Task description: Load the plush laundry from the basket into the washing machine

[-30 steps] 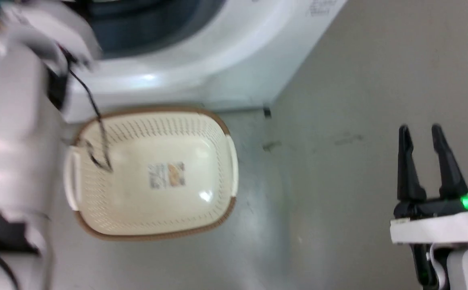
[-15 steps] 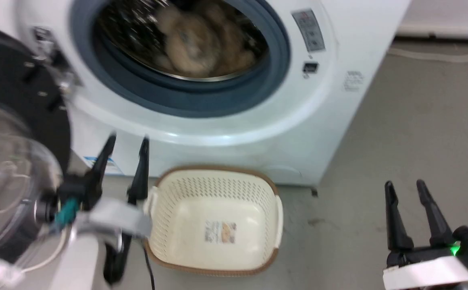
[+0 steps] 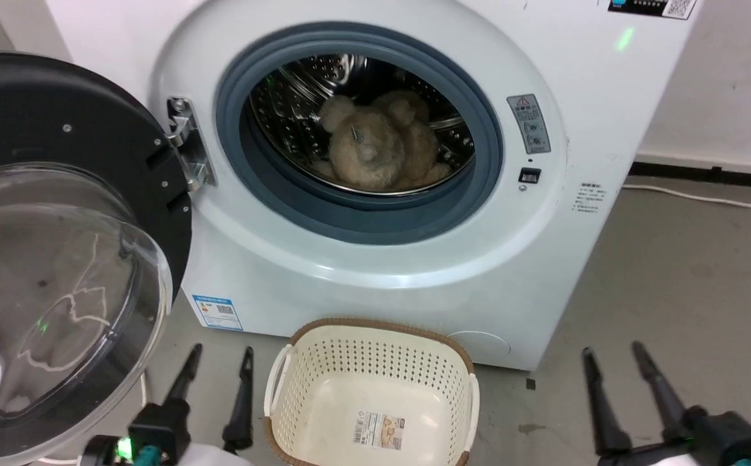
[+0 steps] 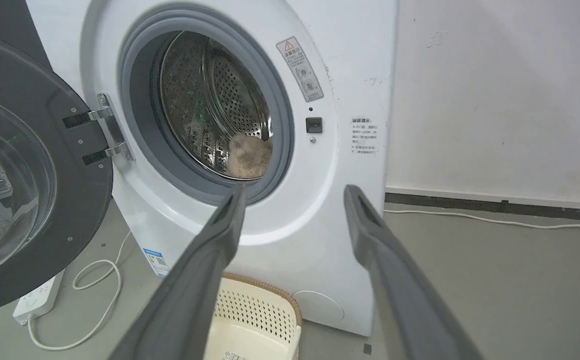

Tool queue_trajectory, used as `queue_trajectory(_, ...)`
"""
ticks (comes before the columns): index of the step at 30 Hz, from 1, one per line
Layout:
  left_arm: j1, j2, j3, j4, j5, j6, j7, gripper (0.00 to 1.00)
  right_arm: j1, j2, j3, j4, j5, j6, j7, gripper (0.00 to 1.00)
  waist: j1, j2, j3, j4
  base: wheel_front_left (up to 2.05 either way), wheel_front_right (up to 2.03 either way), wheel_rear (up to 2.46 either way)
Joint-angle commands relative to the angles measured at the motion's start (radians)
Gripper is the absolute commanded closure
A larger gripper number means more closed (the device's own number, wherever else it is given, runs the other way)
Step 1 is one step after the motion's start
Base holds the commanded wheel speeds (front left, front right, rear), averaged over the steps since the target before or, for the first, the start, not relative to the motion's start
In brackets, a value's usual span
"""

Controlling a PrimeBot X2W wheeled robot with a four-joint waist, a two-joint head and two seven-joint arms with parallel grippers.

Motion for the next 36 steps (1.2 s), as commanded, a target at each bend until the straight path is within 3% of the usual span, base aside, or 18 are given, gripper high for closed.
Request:
queue_trajectory(1, 0.015, -0.008, -0.006, -0.003, 0.018, 0.003, -0.005, 0.0, 0.018, 0.001, 0.009, 0.008, -0.02, 0.001, -0.004, 0.0, 0.0002, 0.0, -0.005, 0.004, 0.0, 0.0, 0.0)
queue_trajectory(9, 0.019, -0.013, -0.019, 0.004, 0.057, -0.007, -0.005, 0.0, 0.027, 0.003, -0.001, 0.036, -0.011, 0.001, -0.004, 0.0, 0.0002, 0.0, -0.005, 0.007, 0.0, 0.0, 0.0)
queue_trajectory(10, 0.012, -0.013, -0.02, 0.004, 0.051, -0.006, 0.0, 1.0, 0.014, 0.002, 0.0, 0.035, -0.015, 0.0, 0.0, 1.0, 0.0002, 0.0, -0.005, 0.007, 0.0, 0.0, 0.0)
queue_trajectory(36, 0.007, -0.024, -0.003, -0.024, 0.064, 0.001, 0.045, 1.0, -0.006, 0.002, -0.004, 0.027, -0.041, 0.0, 0.045, 1.0, 0.0003, 0.0, -0.004, -0.009, 0.0, 0.0, 0.0)
